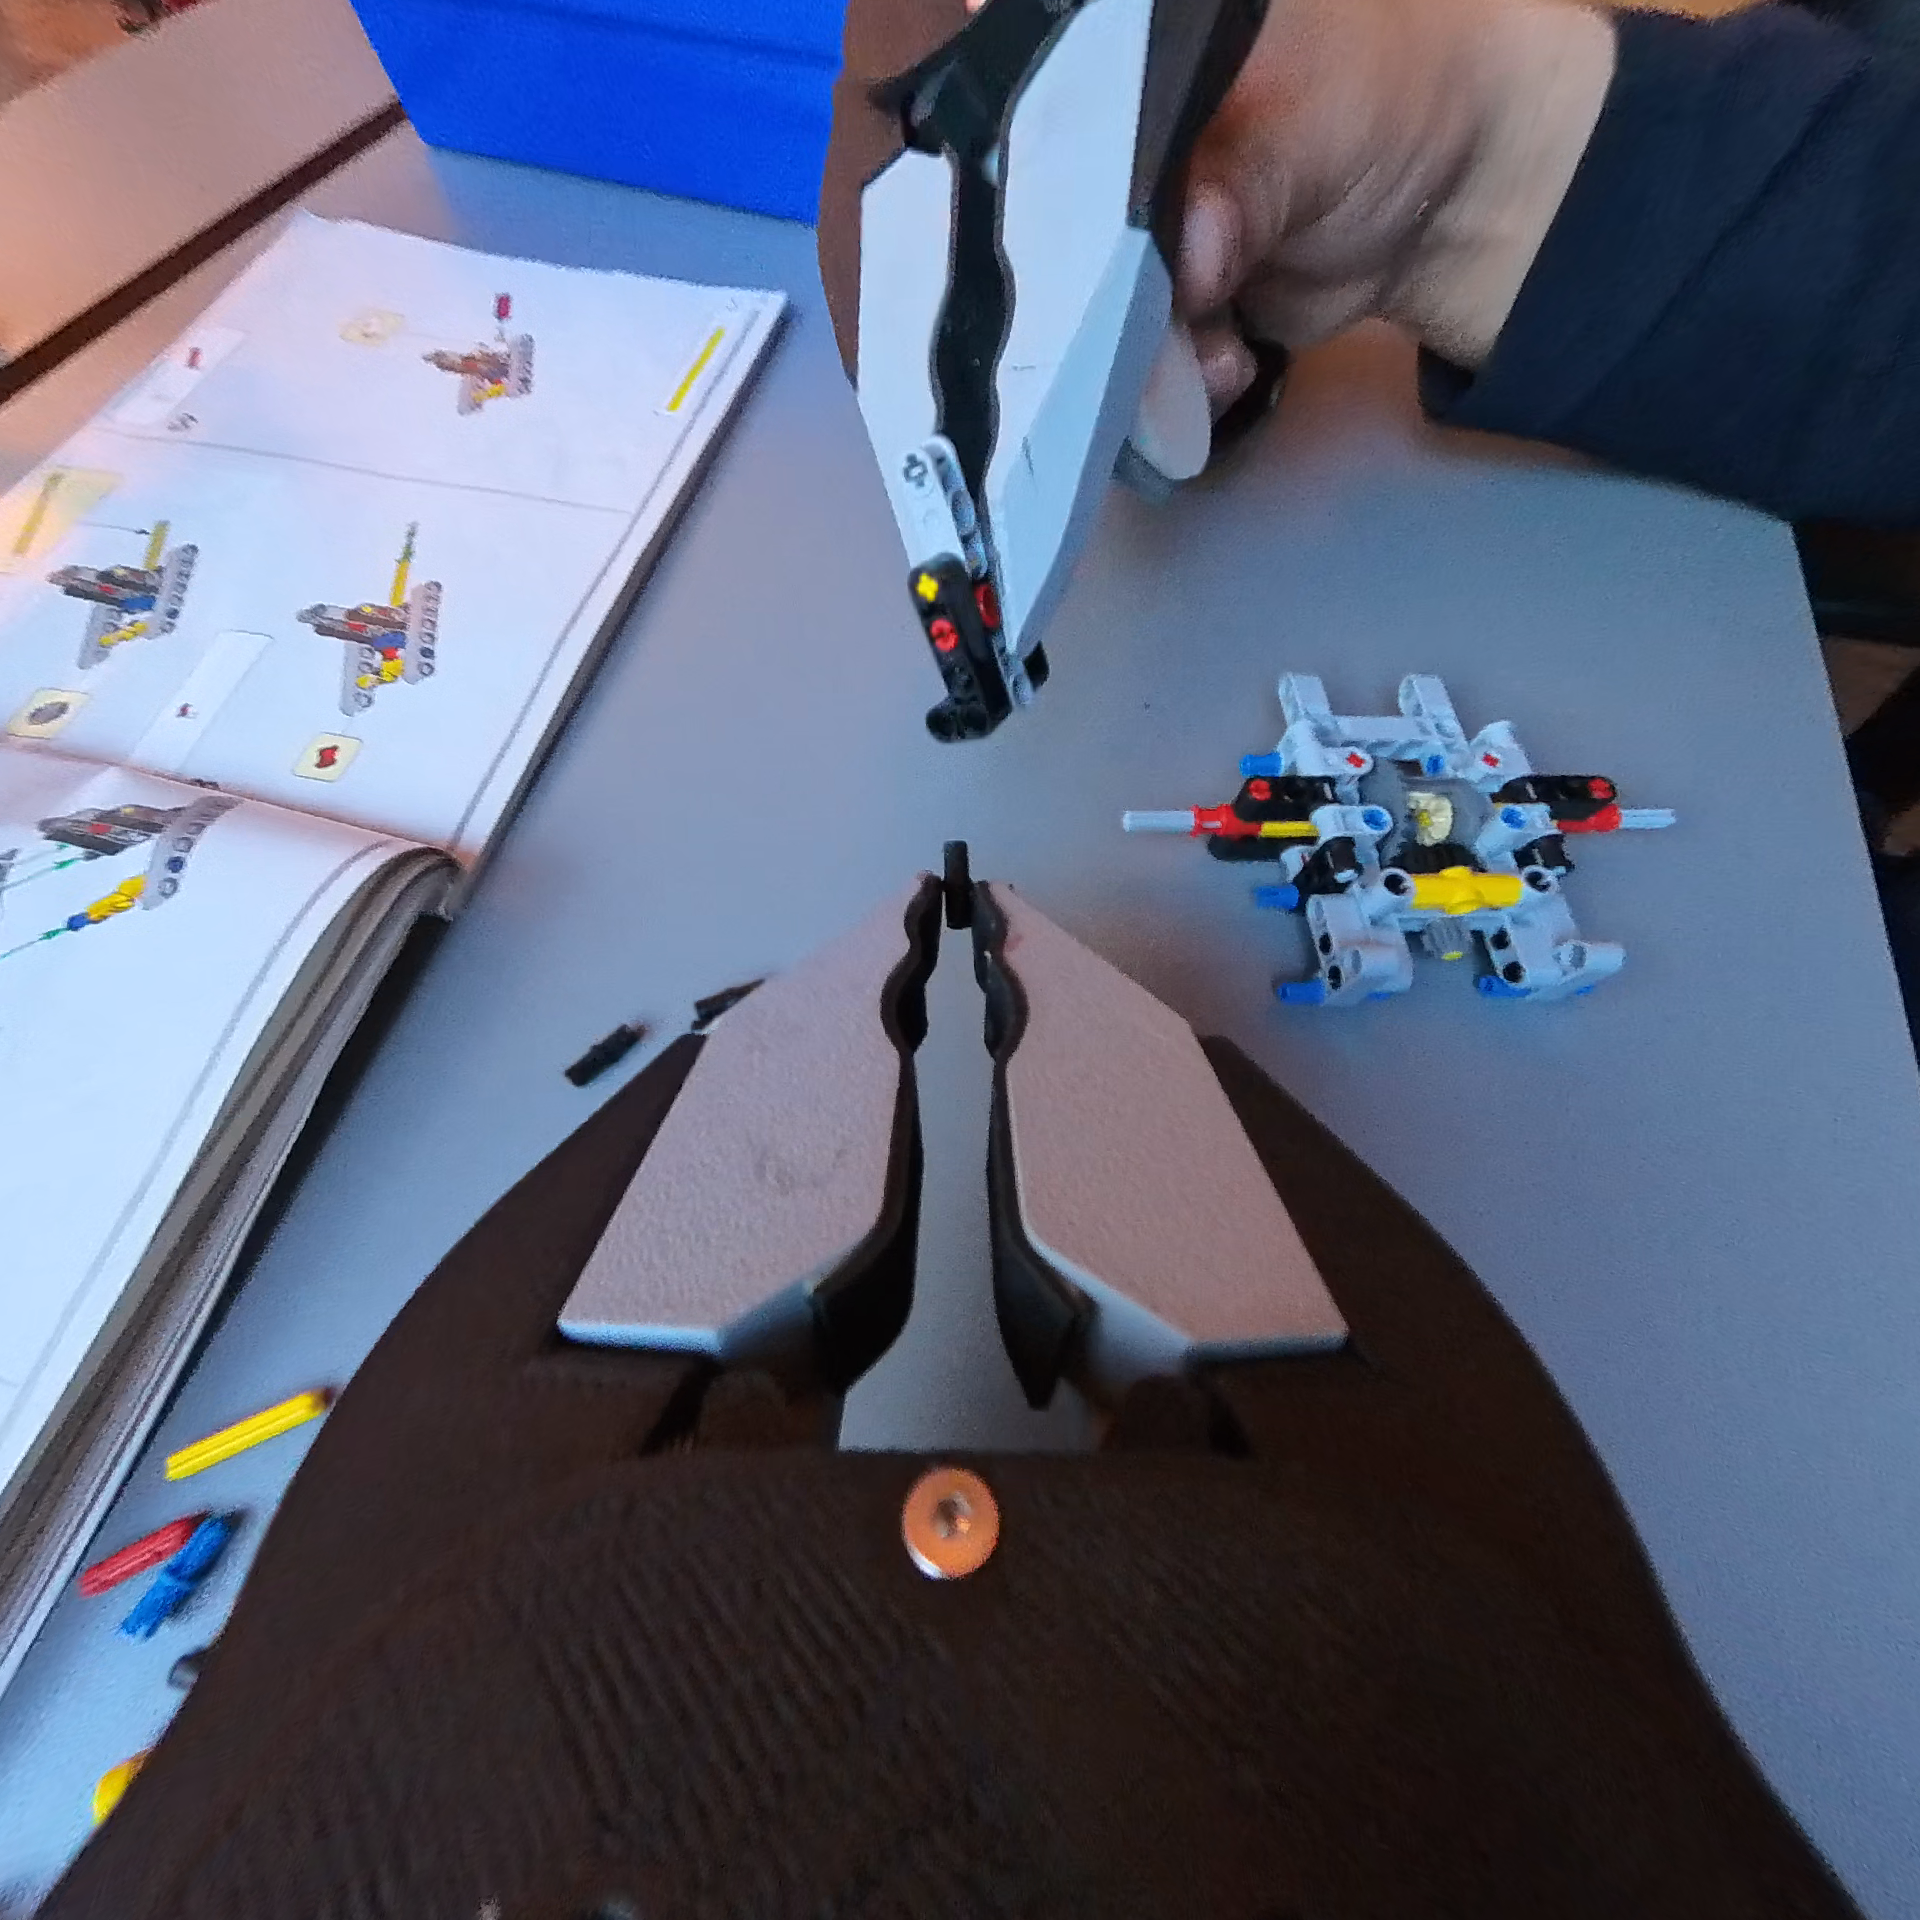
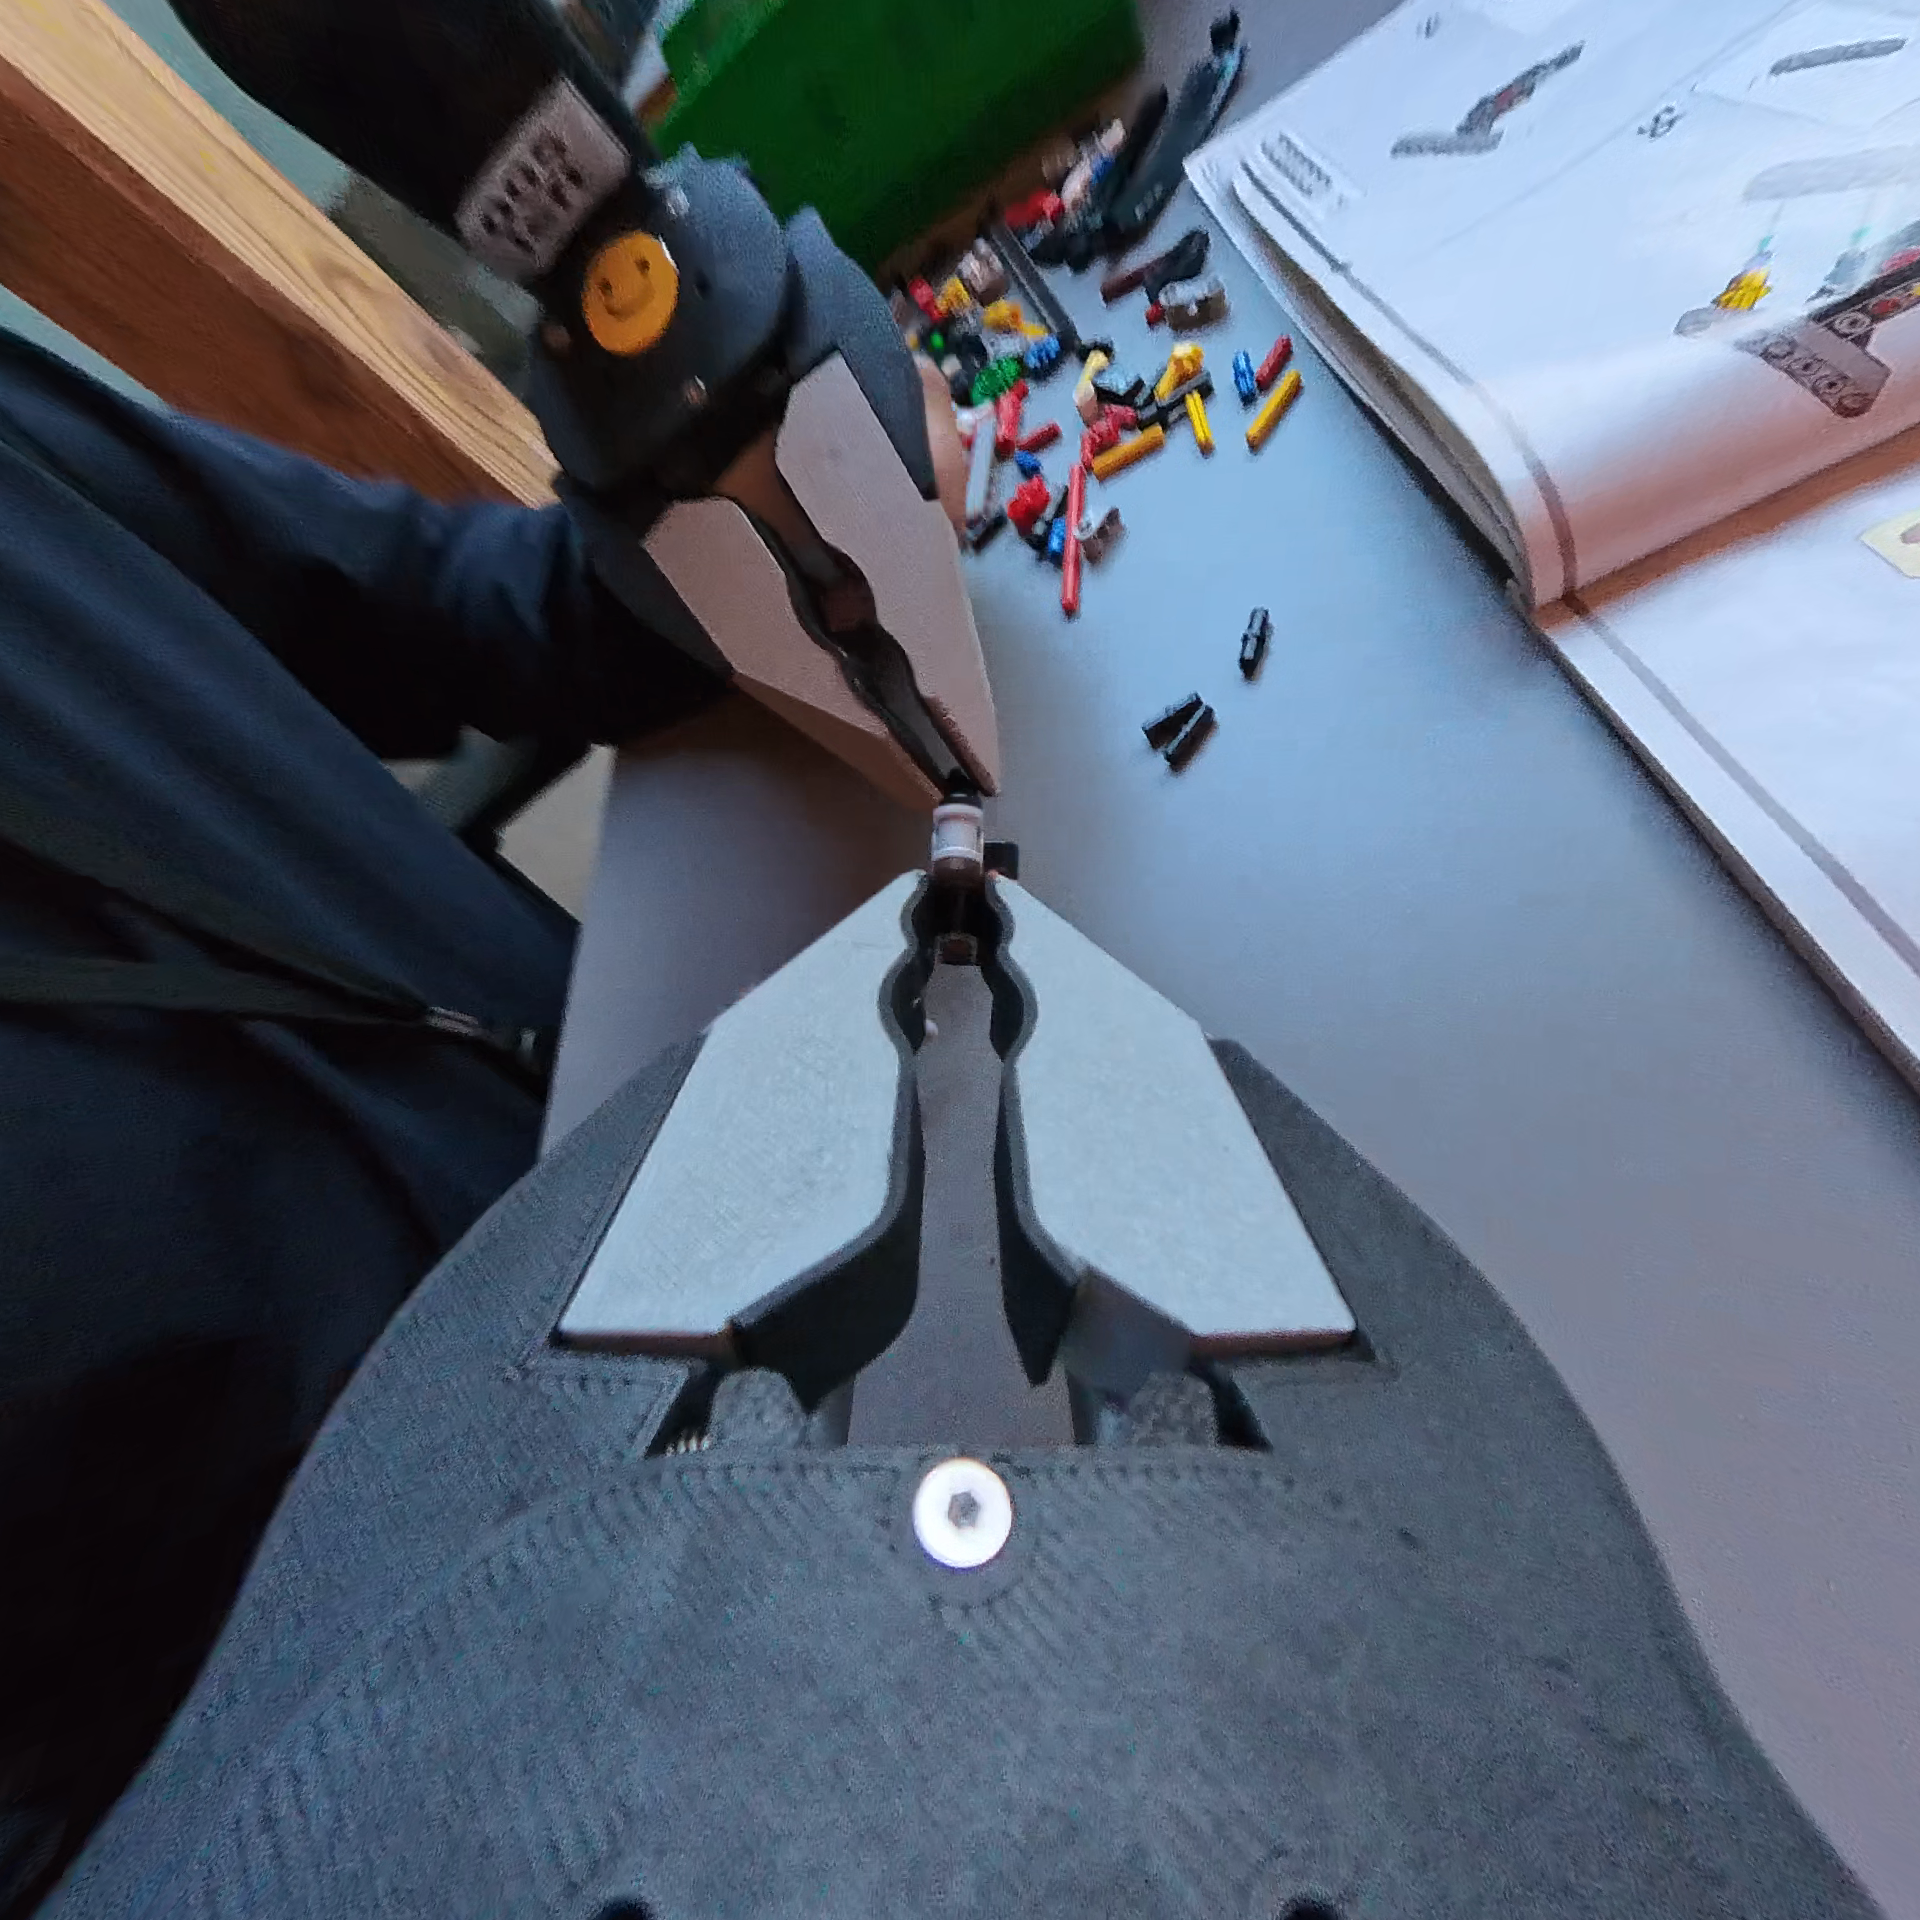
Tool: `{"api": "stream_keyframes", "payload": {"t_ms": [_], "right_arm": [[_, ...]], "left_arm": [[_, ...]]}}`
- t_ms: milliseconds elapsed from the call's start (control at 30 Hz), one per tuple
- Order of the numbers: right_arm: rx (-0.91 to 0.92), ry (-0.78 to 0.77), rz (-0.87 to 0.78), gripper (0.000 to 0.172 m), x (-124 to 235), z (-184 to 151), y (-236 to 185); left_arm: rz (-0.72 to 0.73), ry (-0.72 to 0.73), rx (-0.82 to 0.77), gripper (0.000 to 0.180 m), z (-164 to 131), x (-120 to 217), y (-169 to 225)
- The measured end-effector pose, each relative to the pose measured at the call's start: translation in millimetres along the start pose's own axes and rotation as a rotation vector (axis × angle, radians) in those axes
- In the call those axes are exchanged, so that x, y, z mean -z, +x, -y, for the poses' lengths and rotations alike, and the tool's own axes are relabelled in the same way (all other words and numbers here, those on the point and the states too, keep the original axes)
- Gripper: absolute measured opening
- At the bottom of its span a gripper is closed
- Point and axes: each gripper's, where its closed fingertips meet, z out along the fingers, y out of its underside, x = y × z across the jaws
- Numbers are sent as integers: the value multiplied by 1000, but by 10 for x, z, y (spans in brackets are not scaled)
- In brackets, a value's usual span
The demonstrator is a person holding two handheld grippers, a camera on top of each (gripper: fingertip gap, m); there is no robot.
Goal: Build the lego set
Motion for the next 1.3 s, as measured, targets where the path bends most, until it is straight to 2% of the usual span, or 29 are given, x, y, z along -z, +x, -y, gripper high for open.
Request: {"api": "stream_keyframes", "payload": {"t_ms": [267,333,500,733,900,1300], "right_arm": [[-107,83,120,4,79,119,9],[-102,55,69,4,30,87,94],[84,-123,-138,4,-160,-134,250],[282,-206,-270,6,-247,-237,299],[339,-264,-312,21,-284,-346,304],[390,-261,-340,23,-66,-372,282]], "left_arm": [[1,68,72,3,85,64,-69],[14,58,86,3,62,63,-108],[41,15,93,3,-15,32,-153],[59,-40,42,3,-81,-27,-123],[75,-74,12,3,-124,-47,-121],[124,-141,-64,3,-213,-90,-133]]}}
